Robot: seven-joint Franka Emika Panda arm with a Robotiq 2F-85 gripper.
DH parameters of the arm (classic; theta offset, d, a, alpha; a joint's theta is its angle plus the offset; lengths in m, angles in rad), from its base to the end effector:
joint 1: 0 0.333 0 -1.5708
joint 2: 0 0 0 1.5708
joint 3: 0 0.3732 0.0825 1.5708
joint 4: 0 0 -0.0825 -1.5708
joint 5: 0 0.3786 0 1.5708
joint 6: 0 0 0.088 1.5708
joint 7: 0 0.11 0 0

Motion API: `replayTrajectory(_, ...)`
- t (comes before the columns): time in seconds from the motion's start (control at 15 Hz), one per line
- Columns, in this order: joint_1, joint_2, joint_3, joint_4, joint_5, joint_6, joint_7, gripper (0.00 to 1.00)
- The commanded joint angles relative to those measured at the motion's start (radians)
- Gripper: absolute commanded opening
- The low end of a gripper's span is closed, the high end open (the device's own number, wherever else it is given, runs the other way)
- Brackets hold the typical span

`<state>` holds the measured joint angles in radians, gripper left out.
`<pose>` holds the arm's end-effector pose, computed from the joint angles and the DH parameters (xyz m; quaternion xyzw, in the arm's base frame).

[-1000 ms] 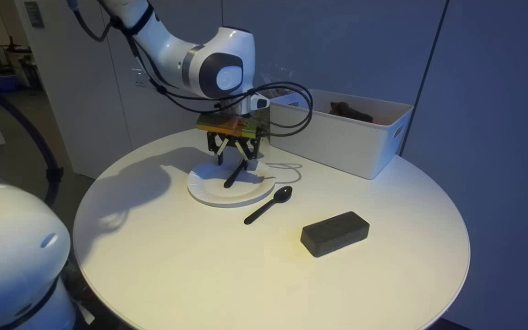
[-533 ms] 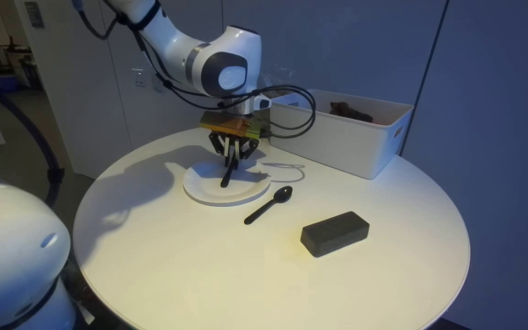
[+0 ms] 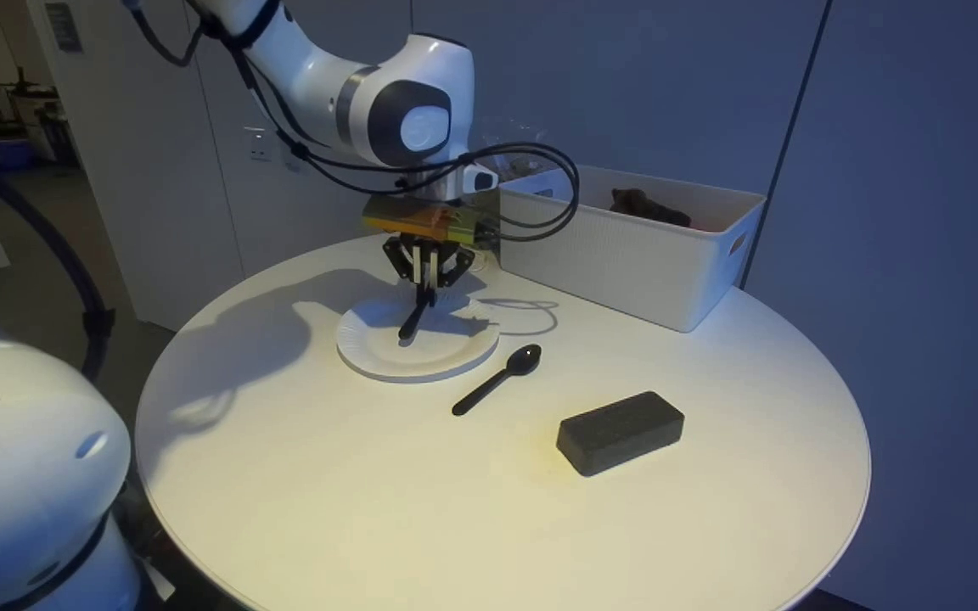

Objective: Put the spoon on the right side of the table then put the knife on the left.

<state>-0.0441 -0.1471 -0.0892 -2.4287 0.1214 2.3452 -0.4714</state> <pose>0.4587 -0.0602 0.4254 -0.9900 -0.1276 -0.0450 0.0396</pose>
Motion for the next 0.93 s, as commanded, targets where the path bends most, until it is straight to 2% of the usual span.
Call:
replayTrajectory(0.0, 0.024, -0.164, 0.021, -0.054, -0.018, -0.093, 0.058, 0.08)
replayTrajectory(0.13, 0.055, -0.207, 0.03, -0.047, 0.018, -0.214, 0.065, 0.08)
replayTrajectory(0.33, 0.096, -0.22, 0.087, -0.035, 0.06, -0.284, 0.259, 0.08)
replayTrajectory(0.47, 0.117, -0.206, 0.137, -0.035, 0.086, -0.245, 0.408, 0.07)
replayTrajectory(0.6, 0.13, -0.173, 0.199, -0.044, 0.078, -0.135, 0.565, 0.07)
replayTrajectory(0.8, 0.116, -0.104, 0.273, -0.049, 0.004, 0.038, 0.779, 0.08)
replayTrajectory(0.87, 0.105, -0.092, 0.29, -0.055, -0.038, 0.077, 0.846, 0.42)
